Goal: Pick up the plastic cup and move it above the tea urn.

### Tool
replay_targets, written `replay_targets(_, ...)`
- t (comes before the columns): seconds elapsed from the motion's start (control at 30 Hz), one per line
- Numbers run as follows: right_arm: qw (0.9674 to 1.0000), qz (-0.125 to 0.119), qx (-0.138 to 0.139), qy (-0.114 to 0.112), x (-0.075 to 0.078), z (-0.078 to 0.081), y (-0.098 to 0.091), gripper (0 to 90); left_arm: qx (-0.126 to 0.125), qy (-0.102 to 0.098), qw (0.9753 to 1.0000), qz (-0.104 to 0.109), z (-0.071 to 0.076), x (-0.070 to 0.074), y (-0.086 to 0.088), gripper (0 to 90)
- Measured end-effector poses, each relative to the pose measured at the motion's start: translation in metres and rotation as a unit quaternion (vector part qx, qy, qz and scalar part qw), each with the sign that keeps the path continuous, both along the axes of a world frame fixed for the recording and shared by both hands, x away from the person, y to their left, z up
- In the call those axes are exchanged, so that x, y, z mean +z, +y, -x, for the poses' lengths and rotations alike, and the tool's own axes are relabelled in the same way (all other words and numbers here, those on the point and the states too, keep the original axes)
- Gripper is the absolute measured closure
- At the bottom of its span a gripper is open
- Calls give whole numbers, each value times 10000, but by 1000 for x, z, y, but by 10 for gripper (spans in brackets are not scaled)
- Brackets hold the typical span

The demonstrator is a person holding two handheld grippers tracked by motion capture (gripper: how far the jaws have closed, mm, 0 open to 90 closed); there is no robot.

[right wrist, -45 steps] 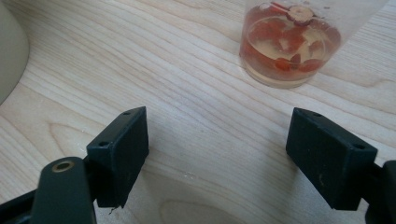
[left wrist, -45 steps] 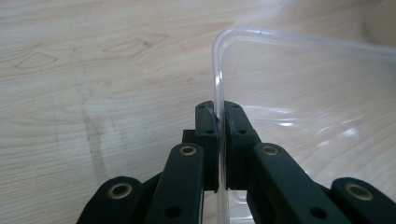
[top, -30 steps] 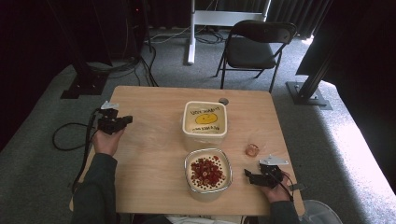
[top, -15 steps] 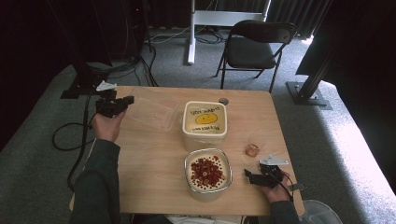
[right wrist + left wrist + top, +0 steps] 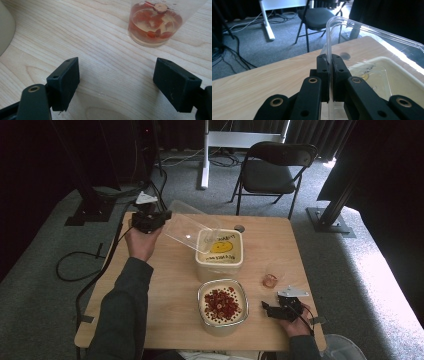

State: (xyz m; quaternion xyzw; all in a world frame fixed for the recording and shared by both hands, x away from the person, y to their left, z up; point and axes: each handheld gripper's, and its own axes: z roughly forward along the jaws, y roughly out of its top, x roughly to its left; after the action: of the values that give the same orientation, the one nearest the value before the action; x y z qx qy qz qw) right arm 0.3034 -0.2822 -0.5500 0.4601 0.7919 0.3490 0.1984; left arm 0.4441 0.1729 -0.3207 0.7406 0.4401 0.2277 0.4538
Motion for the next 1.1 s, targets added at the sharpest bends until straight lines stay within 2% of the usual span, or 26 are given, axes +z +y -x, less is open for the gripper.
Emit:
replay_targets(0.2,10000,4,5,3,0,0,0,205,-155,74,9998,-74,-9,-4,-27,866)
replay_targets(0.3,10000,3,3,-3,0,0,0,205,-311,35,9995,78,-8,-5,-31,772)
replay_targets(0.4,10000,0,1,-2,0,0,0,205,-464,-90,9987,194,-6,-5,-31,655)
replay_targets(0.47,10000,3,4,-2,0,0,0,205,-516,-112,9984,195,-5,-4,-31,627)
replay_targets(0.7,10000,3,2,-2,0,0,0,205,-480,-47,9987,190,-5,-11,-26,615)
replay_targets(0.87,10000,1,-17,3,0,0,0,204,-466,-58,9989,-37,-2,-16,-26,581)
replay_targets(0.93,10000,3,-27,2,0,0,0,204,-463,-100,9989,-23,1,-18,-25,579)
replay_targets(1.03,10000,5,-22,1,0,0,0,204,-433,-124,9989,107,3,-22,-20,578)
replay_targets(1.1,10000,4,-23,-3,0,-1,0,204,-419,-133,9990,95,6,-29,-17,578)
